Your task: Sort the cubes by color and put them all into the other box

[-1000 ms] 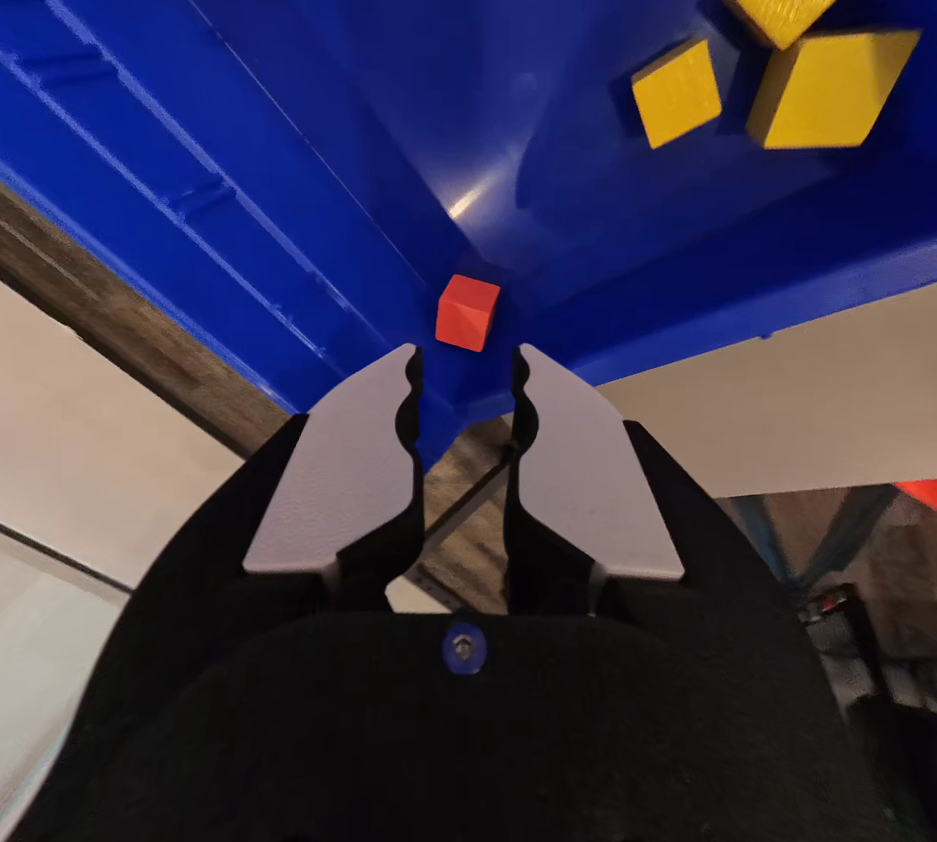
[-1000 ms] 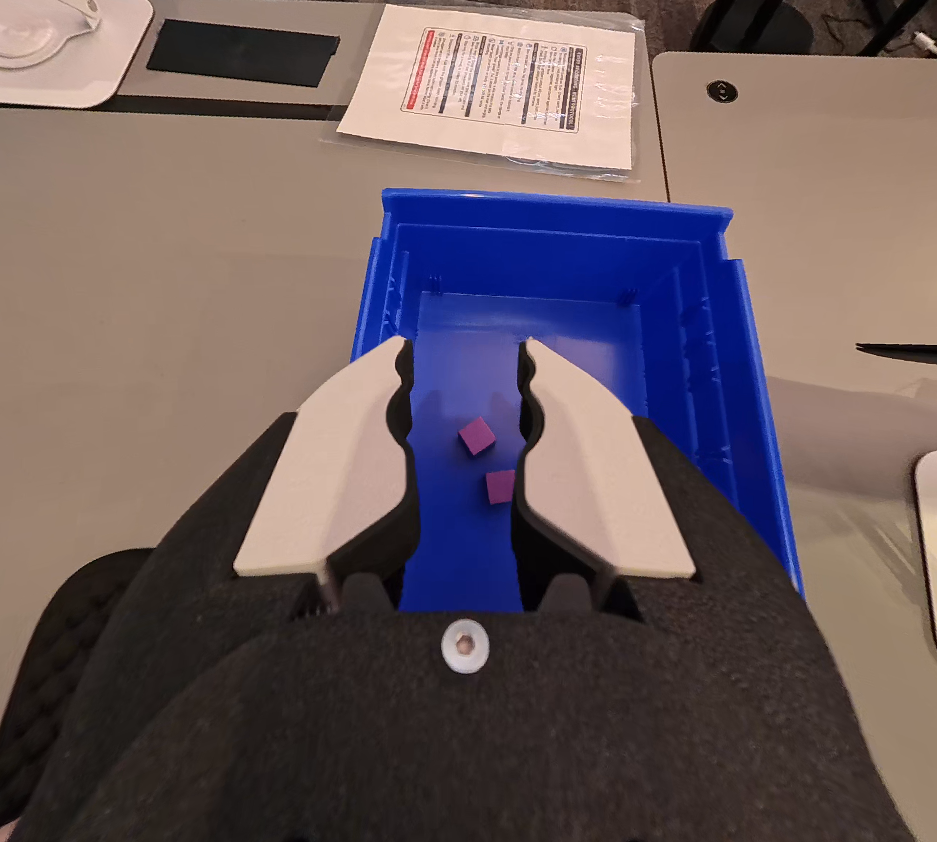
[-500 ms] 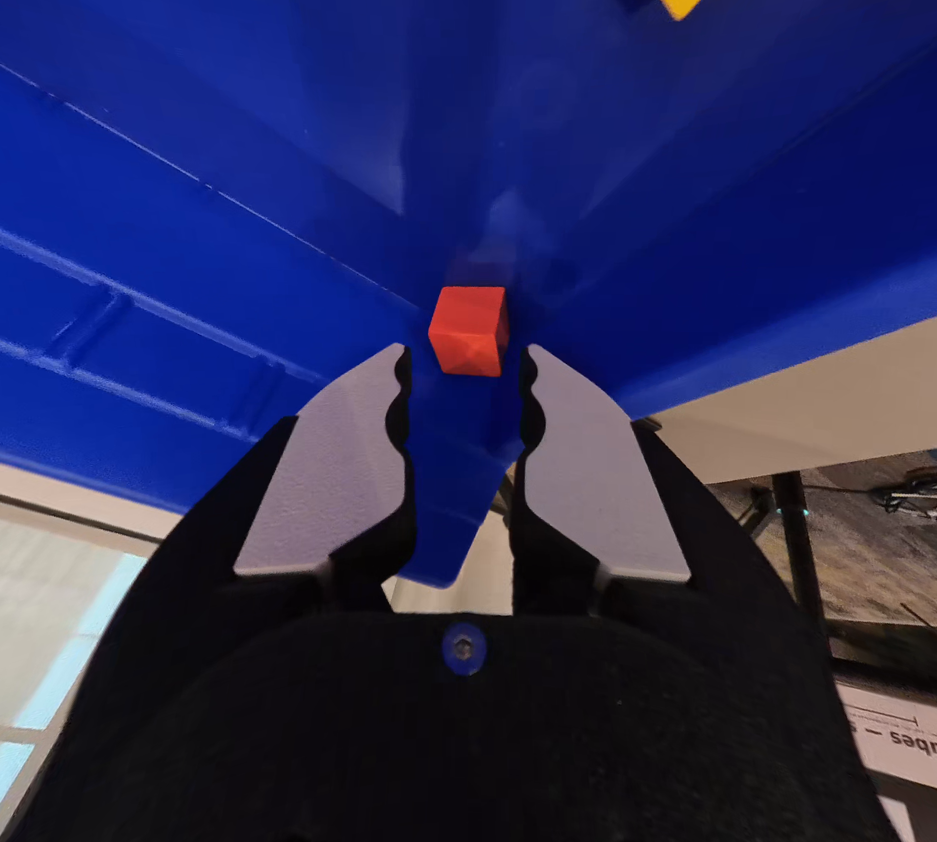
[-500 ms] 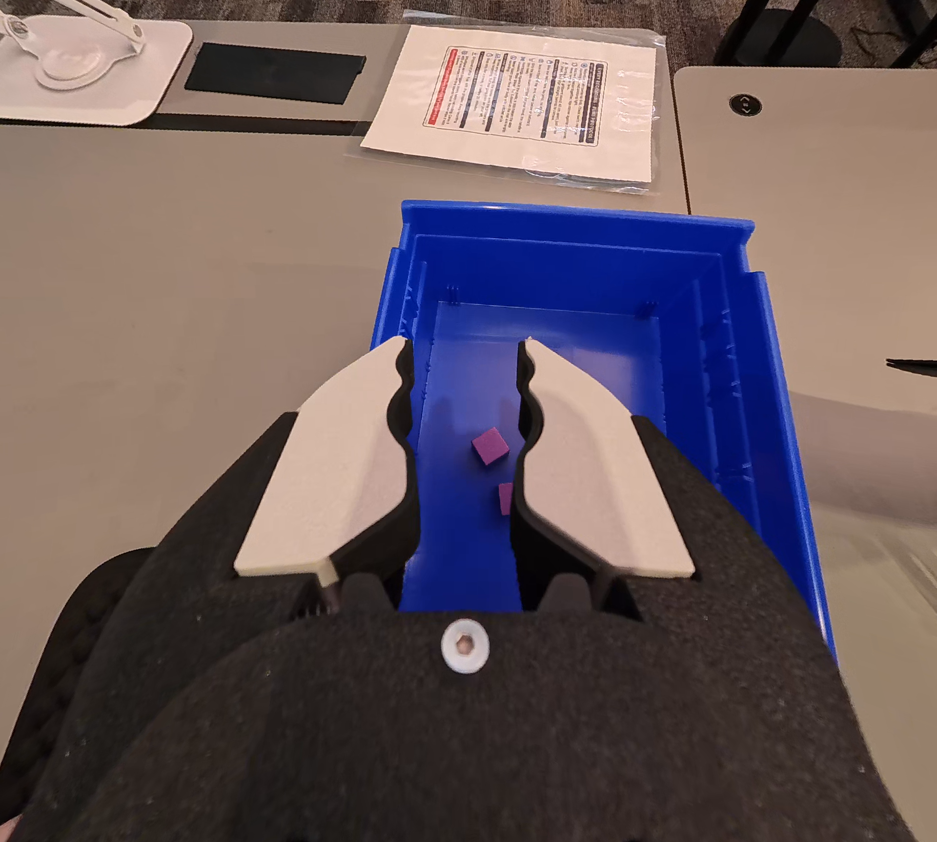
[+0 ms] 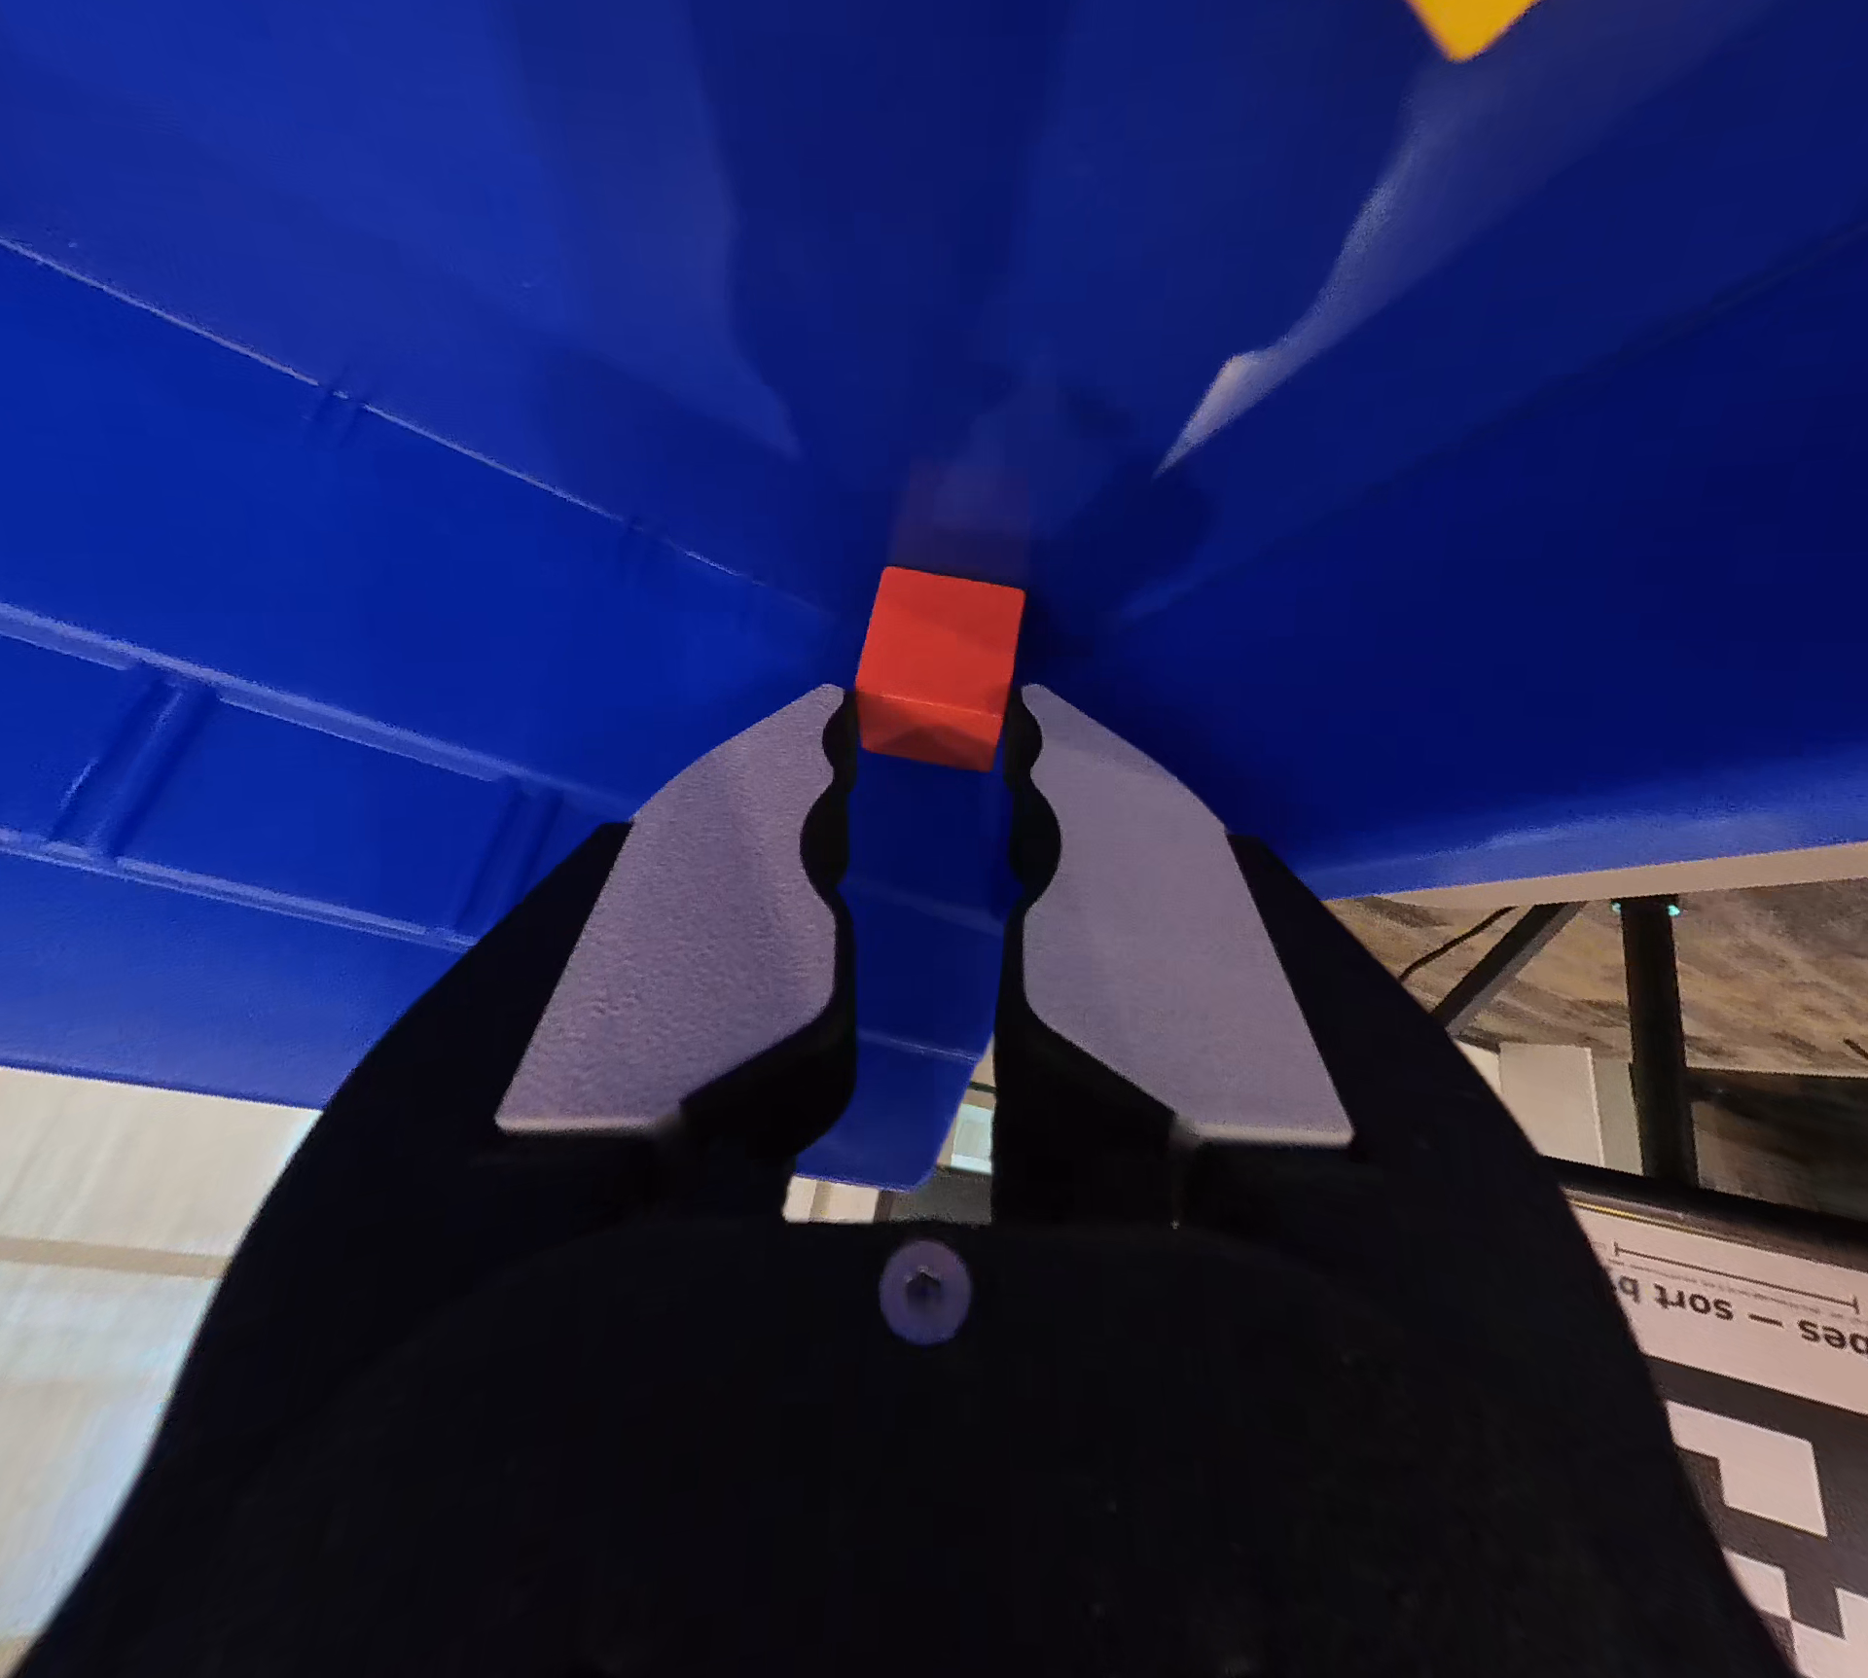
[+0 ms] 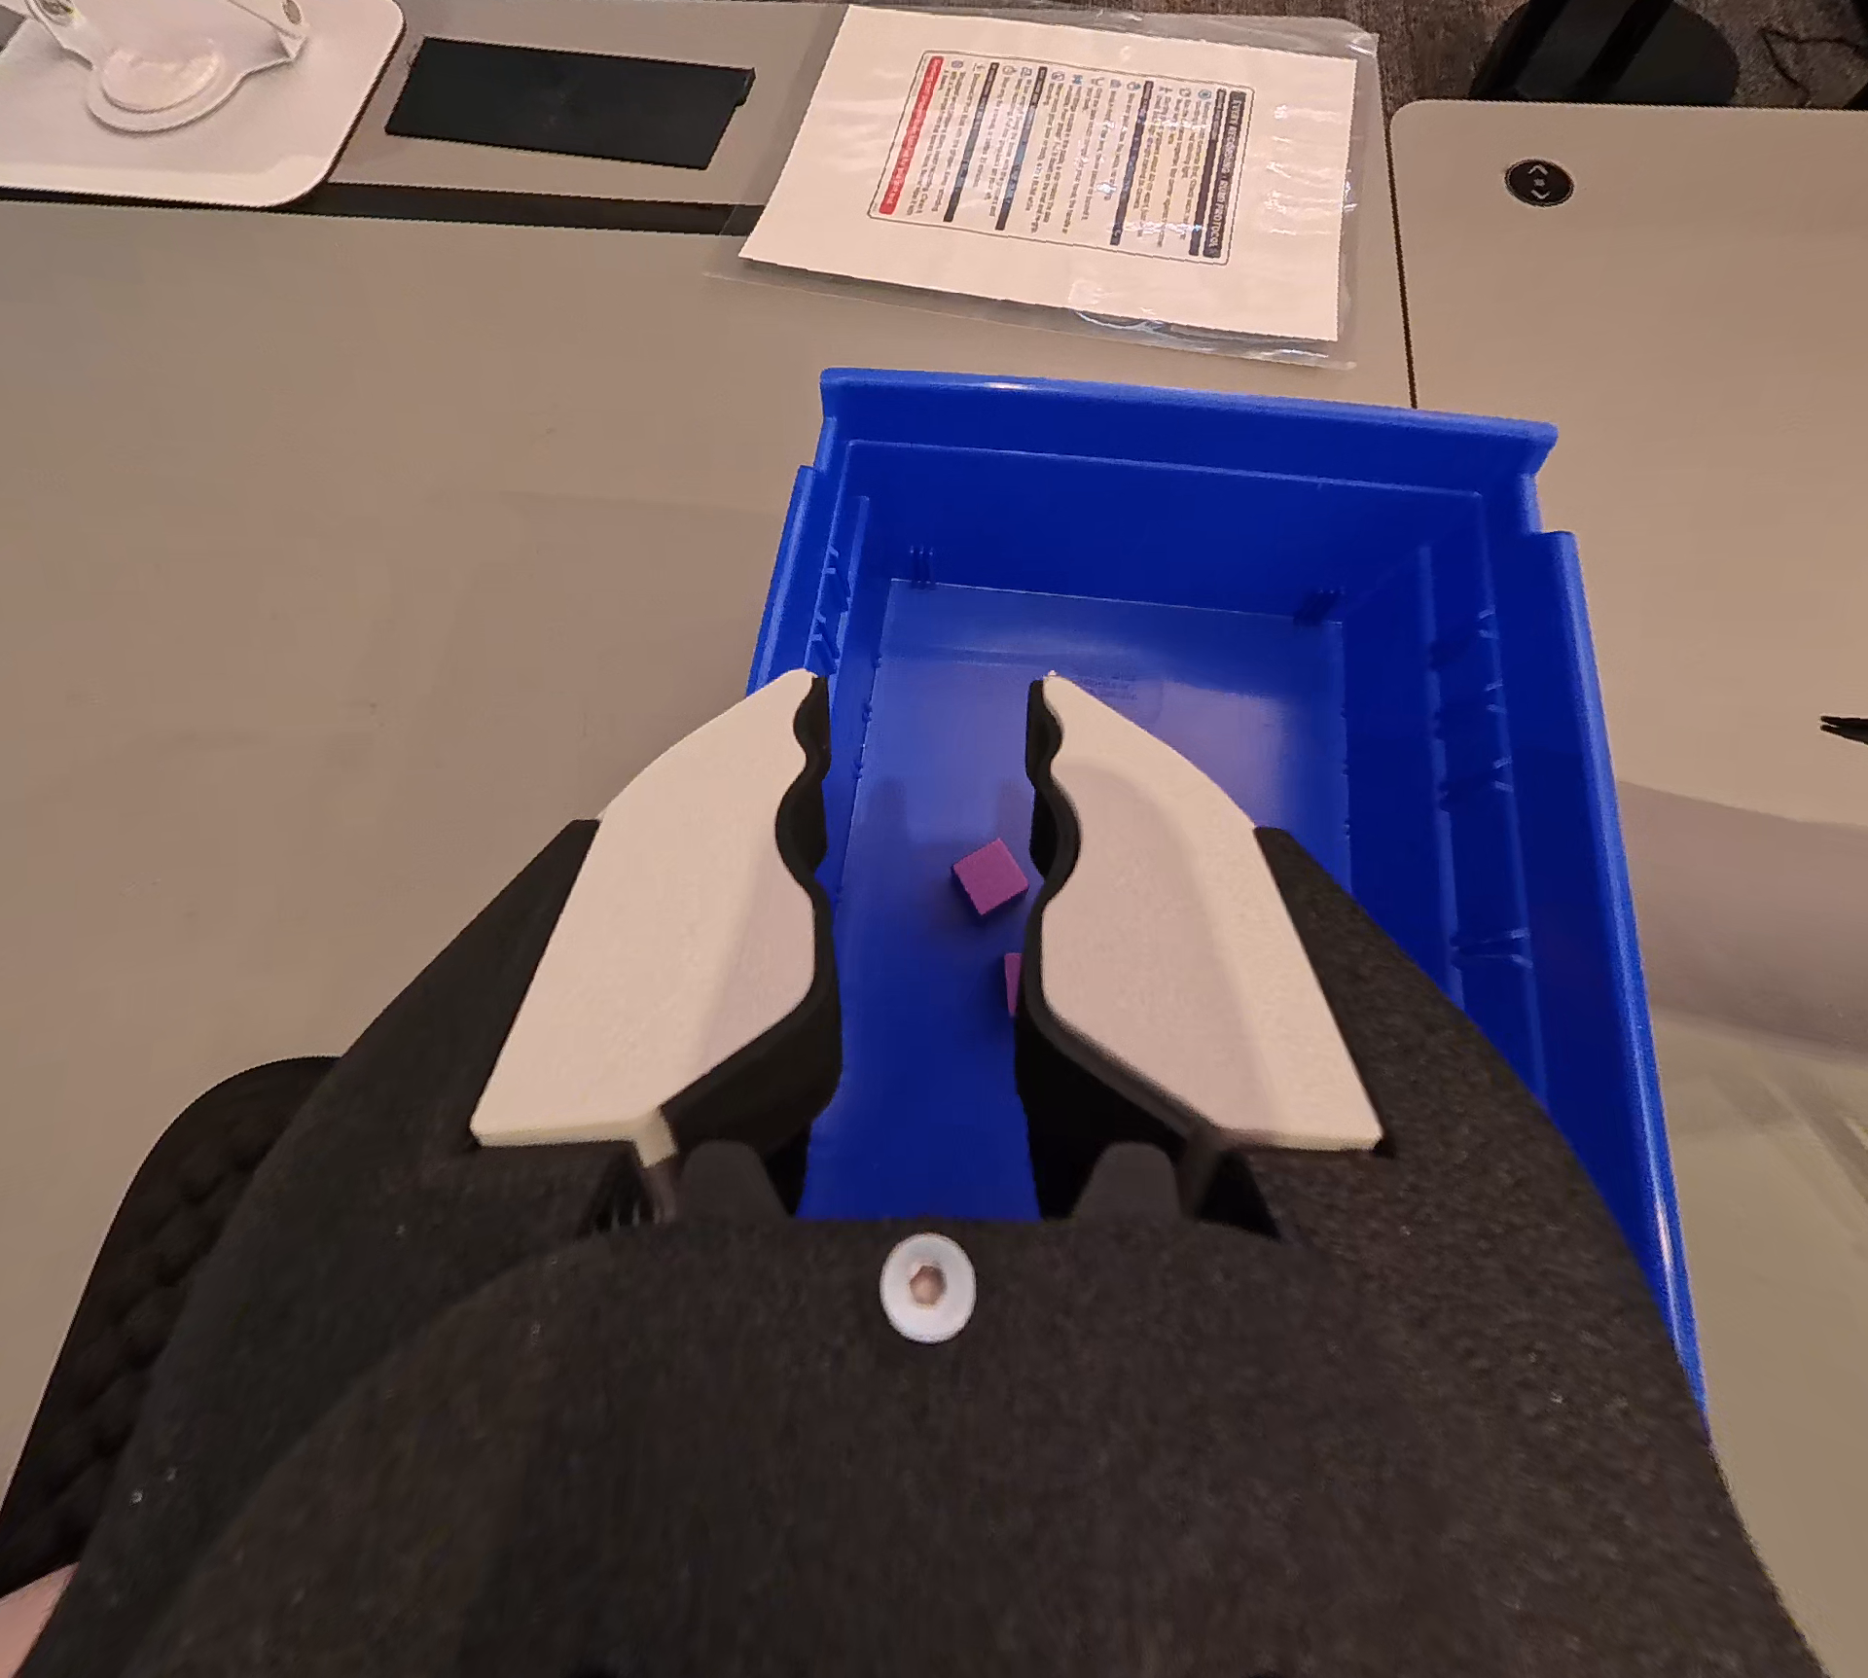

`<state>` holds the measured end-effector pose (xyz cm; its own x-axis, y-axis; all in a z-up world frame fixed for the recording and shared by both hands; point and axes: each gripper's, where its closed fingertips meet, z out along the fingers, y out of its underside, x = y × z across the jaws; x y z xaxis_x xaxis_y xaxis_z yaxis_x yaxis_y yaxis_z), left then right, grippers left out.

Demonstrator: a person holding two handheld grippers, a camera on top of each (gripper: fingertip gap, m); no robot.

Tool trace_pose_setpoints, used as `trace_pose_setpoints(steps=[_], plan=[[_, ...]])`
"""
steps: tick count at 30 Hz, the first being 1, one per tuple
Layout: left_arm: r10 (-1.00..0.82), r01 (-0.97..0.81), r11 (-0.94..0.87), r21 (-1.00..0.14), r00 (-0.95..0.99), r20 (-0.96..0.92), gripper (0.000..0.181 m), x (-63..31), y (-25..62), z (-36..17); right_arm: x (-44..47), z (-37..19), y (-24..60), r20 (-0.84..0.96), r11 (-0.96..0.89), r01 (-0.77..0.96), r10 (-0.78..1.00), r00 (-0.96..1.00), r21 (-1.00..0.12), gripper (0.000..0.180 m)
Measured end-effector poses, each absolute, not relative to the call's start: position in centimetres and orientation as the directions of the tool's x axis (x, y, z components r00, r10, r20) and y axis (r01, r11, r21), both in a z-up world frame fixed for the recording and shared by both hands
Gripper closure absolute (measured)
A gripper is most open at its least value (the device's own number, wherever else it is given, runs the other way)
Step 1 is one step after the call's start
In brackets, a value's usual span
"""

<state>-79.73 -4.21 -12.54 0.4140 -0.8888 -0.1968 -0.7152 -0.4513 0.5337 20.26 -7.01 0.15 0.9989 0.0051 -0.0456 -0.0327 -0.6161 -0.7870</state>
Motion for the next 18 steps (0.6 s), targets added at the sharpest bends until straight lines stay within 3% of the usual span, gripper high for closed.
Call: trace_pose_setpoints(steps=[4, 7, 9, 12, 15, 18], plan=[[-0.873, -0.722, -0.481, 0.498, 0.445, -0.197, 0.153, -79.2, -4.3, -11.0, 20.3, 0.1, -7.2, -0.053, -0.616, -0.038, 0.006, 0.999, -0.787, 0.144], [-0.835, -0.749, -0.548, 0.372, 0.467, -0.292, 0.153, -78.3, -2.3, -7.6, 20.2, 0.3, -7.0, -0.055, -0.609, -0.038, 0.009, 0.998, -0.792, 0.144], [-0.787, -0.788, -0.584, 0.193, 0.492, -0.372, 0.153, -76.6, -0.1, -4.3, 19.9, 0.6, -6.8, -0.049, -0.602, -0.029, 0.017, 0.999, -0.798, 0.144], [-0.712, -0.831, -0.515, -0.211, 0.552, -0.434, 0.154, -71.4, 3.2, 1.6, 18.5, 1.9, -6.0, -0.042, -0.575, -0.002, 0.056, 0.998, -0.818, 0.144], [-0.684, -0.802, -0.243, -0.546, 0.54, -0.49, 0.153, -63.0, 4.8, 7.8, 15.4, 4.0, -4.8, -0.057, -0.542, 0.021, 0.128, 0.99, -0.84, 0.145], [-0.652, -0.705, 0.108, -0.701, 0.482, -0.585, 0.153, -53.4, 3.7, 12.5, 10.0, 6.5, -3.2, -0.12, -0.503, 0.026, 0.254, 0.96, -0.864, 0.144]])
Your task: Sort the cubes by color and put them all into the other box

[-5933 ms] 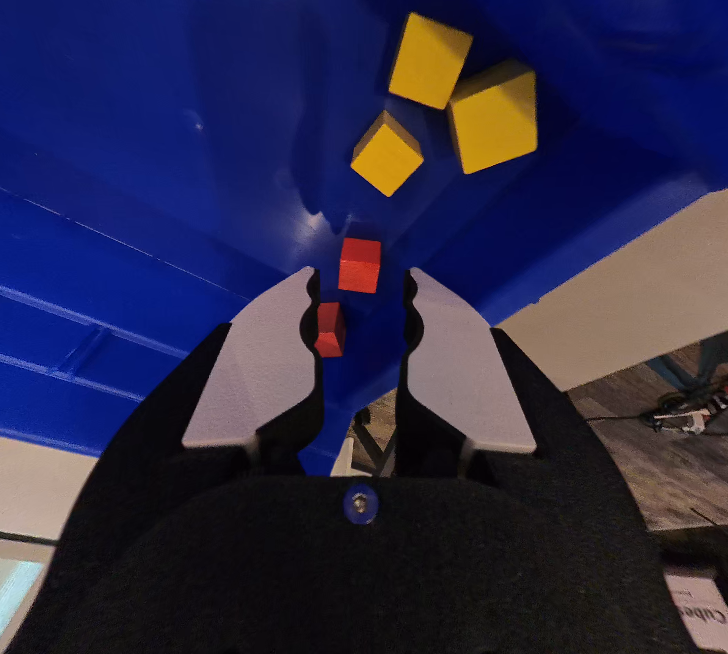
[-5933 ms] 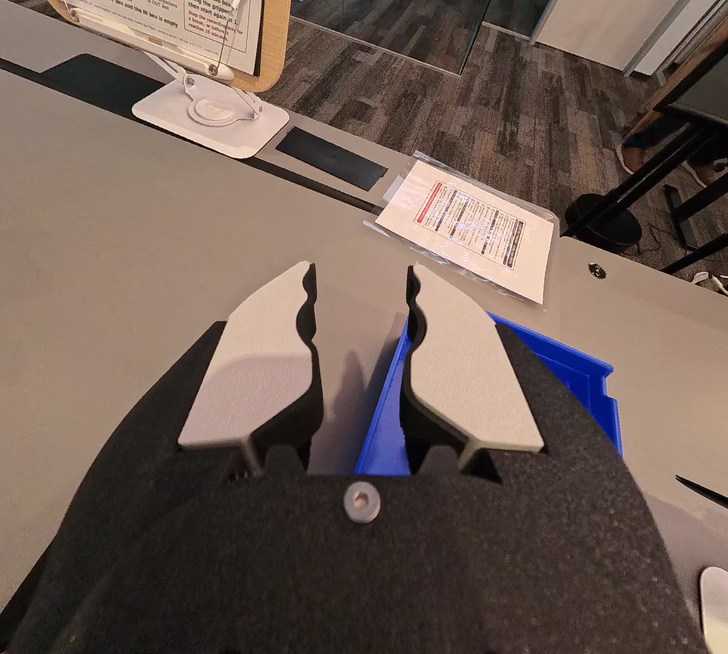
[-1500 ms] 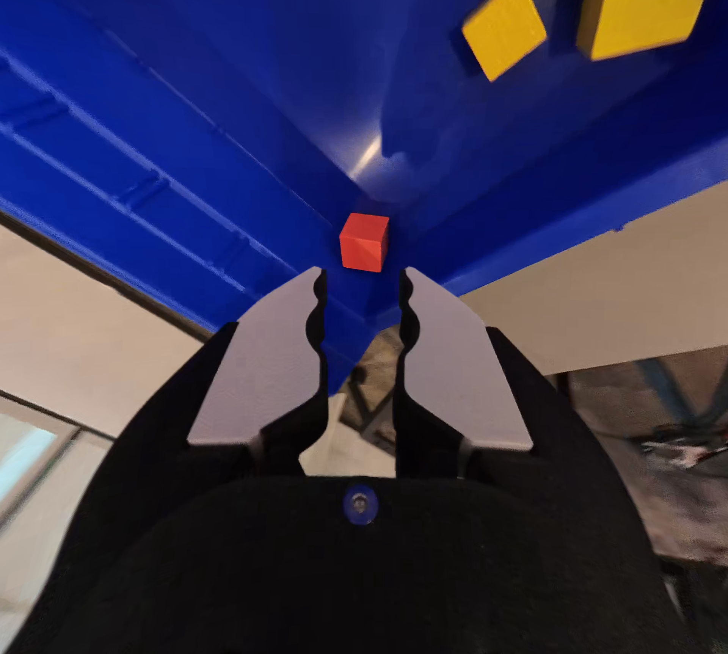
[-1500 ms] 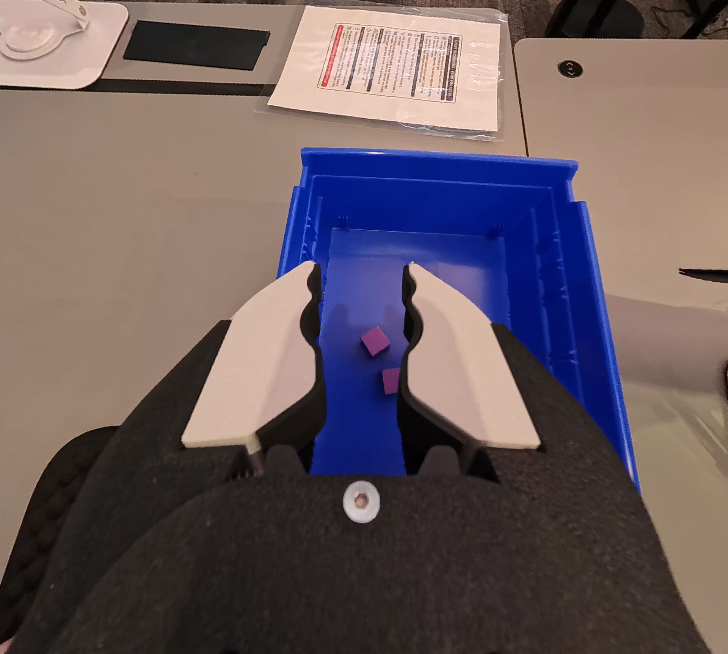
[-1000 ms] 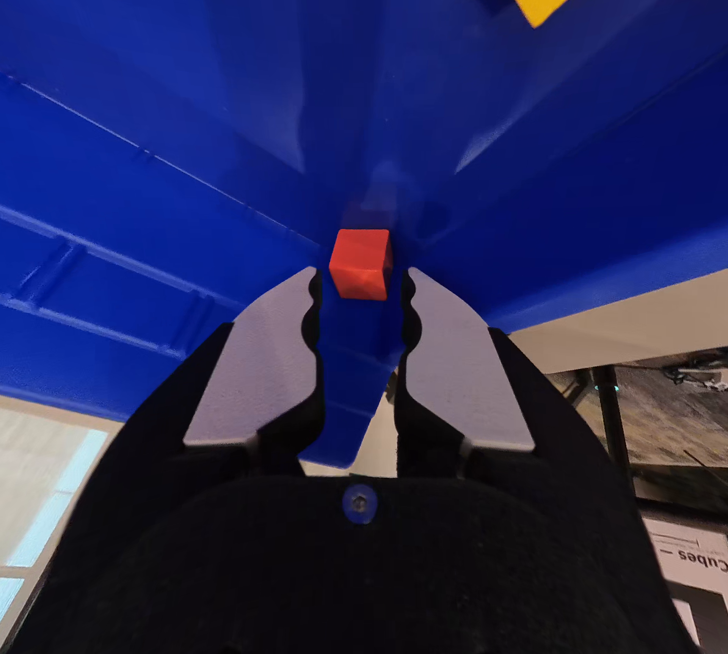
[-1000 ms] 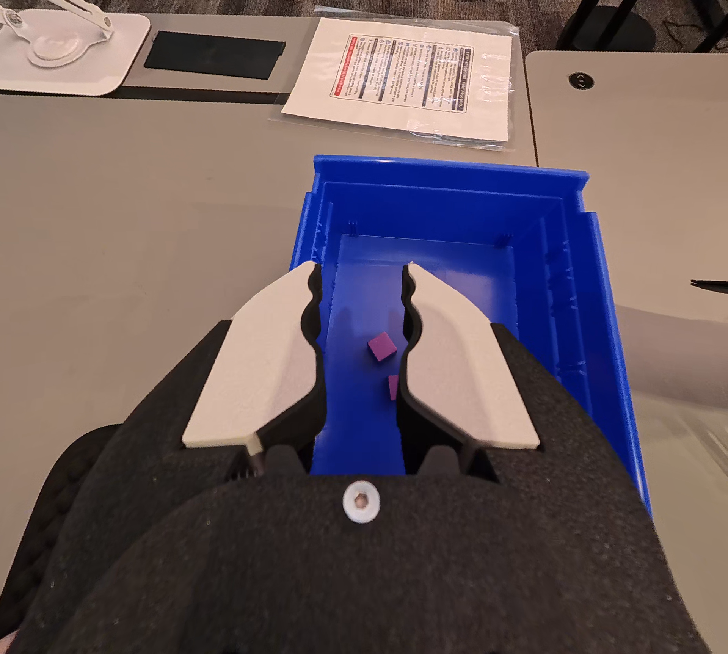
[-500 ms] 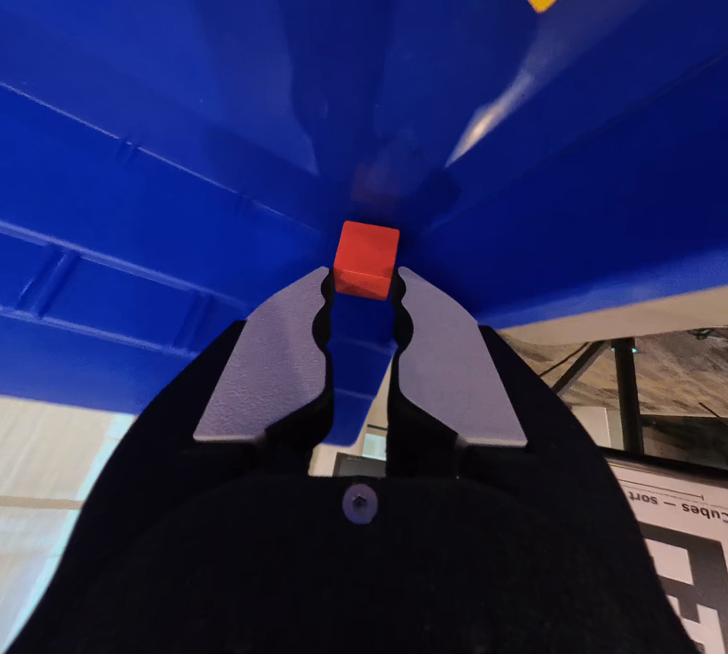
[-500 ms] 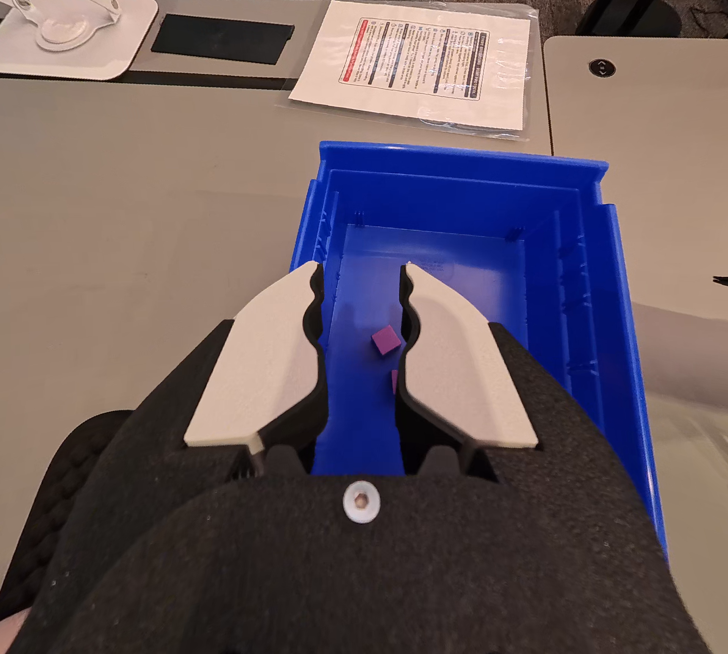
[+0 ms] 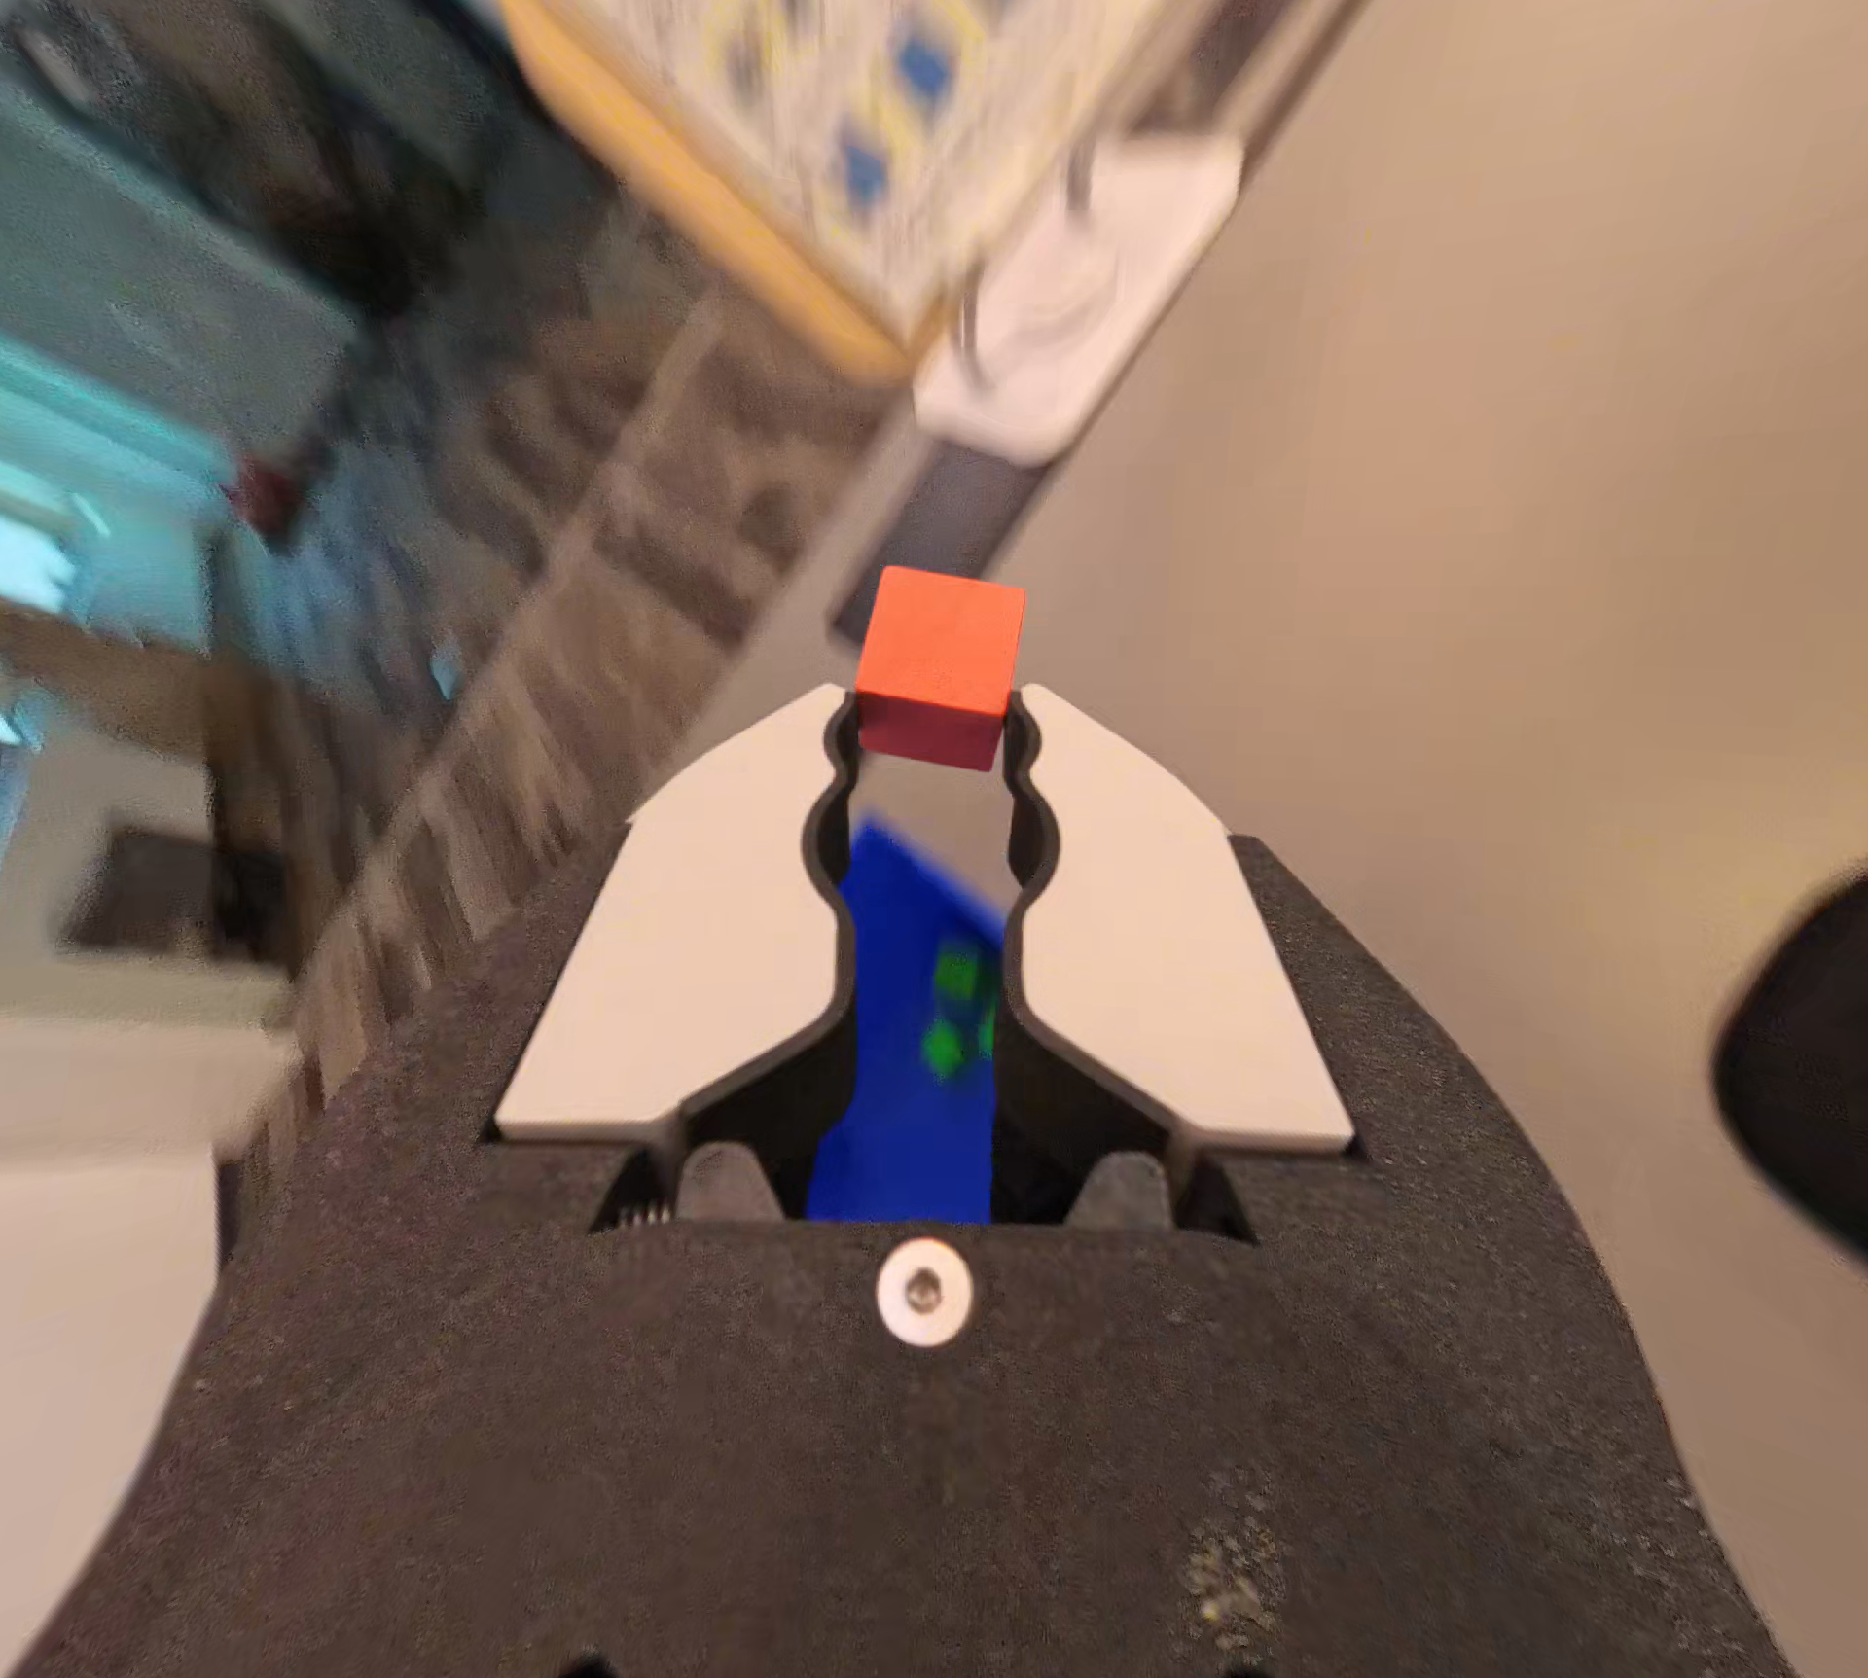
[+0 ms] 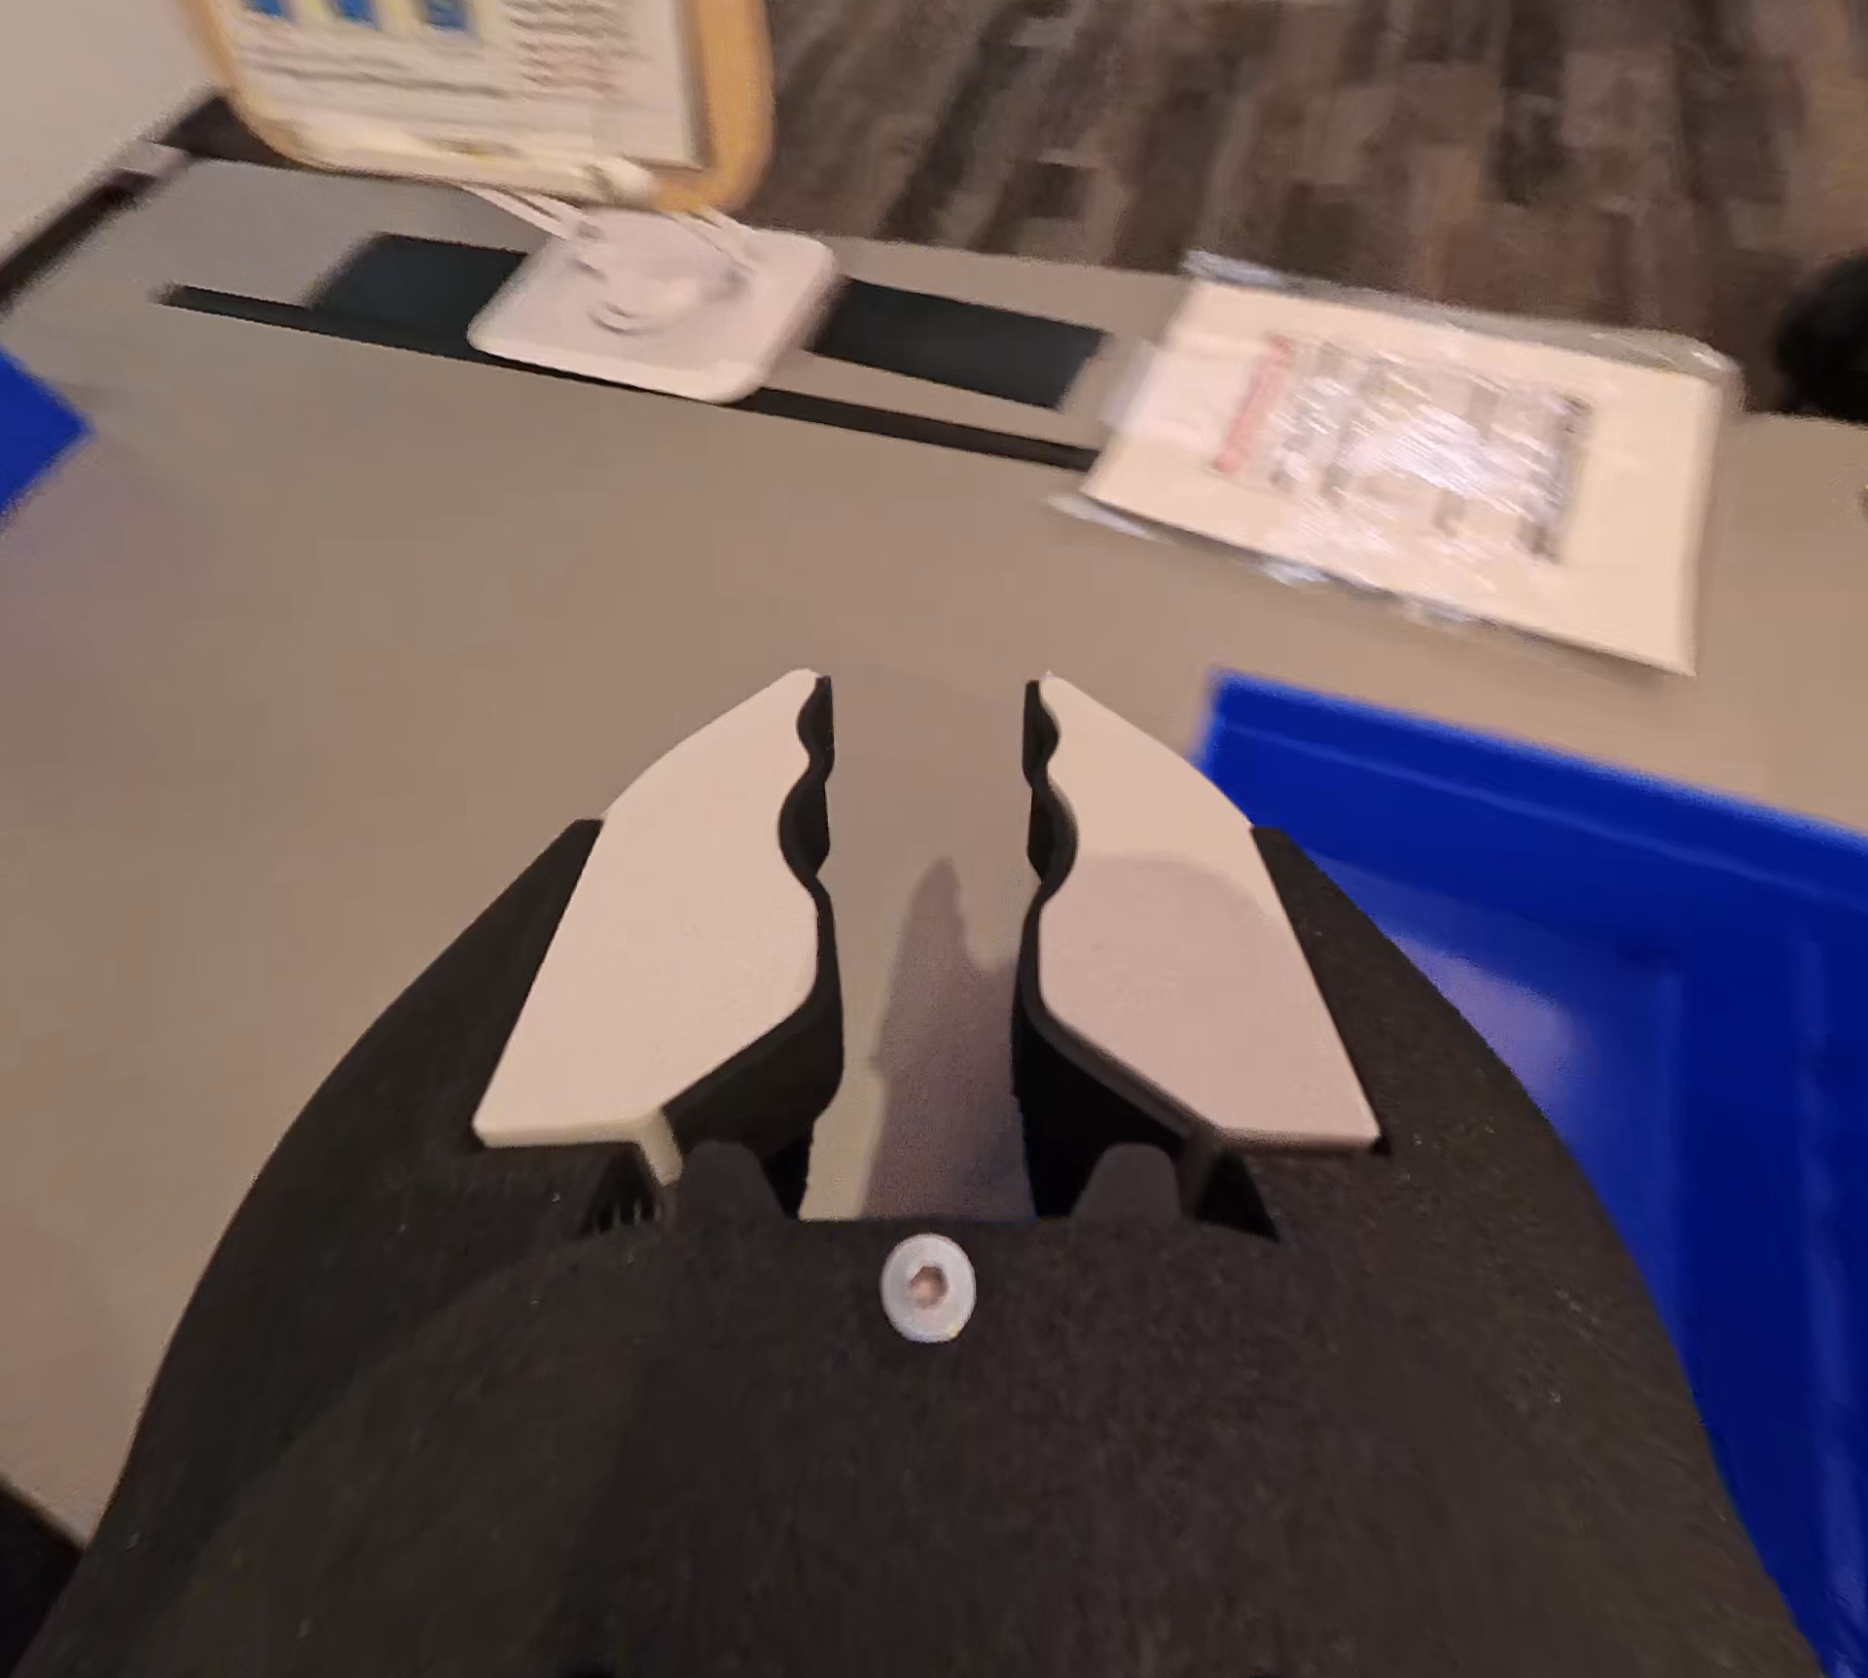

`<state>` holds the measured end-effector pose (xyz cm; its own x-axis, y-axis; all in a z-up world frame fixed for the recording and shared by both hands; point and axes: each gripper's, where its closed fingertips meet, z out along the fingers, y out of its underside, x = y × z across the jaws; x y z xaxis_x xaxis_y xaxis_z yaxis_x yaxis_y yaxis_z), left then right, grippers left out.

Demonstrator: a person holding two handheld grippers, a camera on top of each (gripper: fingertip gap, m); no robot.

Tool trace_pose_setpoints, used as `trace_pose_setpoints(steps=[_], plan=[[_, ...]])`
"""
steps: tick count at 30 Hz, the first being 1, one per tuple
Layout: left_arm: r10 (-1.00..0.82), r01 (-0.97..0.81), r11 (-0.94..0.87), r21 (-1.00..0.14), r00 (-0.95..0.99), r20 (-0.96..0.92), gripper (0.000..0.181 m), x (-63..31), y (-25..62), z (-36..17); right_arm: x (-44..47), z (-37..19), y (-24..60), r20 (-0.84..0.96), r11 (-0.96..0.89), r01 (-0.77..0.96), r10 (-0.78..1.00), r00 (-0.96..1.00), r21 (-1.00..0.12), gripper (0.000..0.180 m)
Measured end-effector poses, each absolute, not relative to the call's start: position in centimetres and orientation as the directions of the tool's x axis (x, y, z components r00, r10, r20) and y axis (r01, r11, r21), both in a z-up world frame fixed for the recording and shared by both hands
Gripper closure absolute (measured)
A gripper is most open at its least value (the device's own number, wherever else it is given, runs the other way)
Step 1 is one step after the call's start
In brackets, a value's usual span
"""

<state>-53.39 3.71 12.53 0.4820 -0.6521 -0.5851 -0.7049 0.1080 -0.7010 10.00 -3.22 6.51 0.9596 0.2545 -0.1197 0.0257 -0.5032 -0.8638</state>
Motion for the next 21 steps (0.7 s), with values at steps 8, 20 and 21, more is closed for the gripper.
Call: trace_pose_setpoints(steps=[8, 20, 21], plan=[[-0.688, -0.407, 0.485, -0.774, 0.368, -0.625, 0.154, -34.1, -0.1, 13.5, -10.1, 14.9, -2.7, -0.308, -0.313, -0.096, 0.752, 0.583, -0.945, 0.137], [-0.635, -0.363, 0.642, -0.676, 0.242, -0.733, 0.154, -25.0, -2.6, 10.9, -22.5, 10.2, -2.7, -0.509, -0.532, -0.02, 0.798, 0.323, -0.847, 0.118], [-0.643, -0.352, 0.641, -0.682, 0.239, -0.728, 0.154, -24.8, -2.8, 10.8, -22.9, 10.0, -2.8, -0.533, -0.551, -0.027, 0.793, 0.296, -0.834, 0.119]])
